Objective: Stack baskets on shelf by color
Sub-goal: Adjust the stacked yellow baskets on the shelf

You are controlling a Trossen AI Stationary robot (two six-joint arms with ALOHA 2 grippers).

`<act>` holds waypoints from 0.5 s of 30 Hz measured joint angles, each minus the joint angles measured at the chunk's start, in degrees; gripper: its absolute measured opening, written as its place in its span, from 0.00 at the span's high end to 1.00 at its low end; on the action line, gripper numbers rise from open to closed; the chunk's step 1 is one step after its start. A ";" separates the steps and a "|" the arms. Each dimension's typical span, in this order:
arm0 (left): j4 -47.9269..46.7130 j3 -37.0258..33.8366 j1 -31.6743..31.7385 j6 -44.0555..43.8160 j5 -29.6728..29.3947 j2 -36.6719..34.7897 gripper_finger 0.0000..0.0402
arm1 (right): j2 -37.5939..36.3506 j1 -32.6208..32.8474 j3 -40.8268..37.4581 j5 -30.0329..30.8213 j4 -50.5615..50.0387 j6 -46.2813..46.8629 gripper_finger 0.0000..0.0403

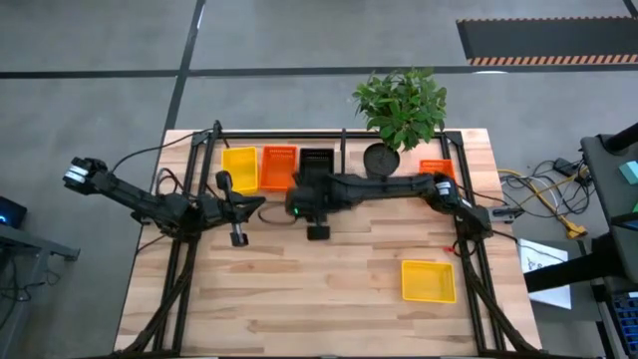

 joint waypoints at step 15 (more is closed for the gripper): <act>-68.57 19.01 5.77 -41.86 -14.64 8.14 1.00 | -10.51 17.75 -5.02 0.09 -16.94 12.72 0.87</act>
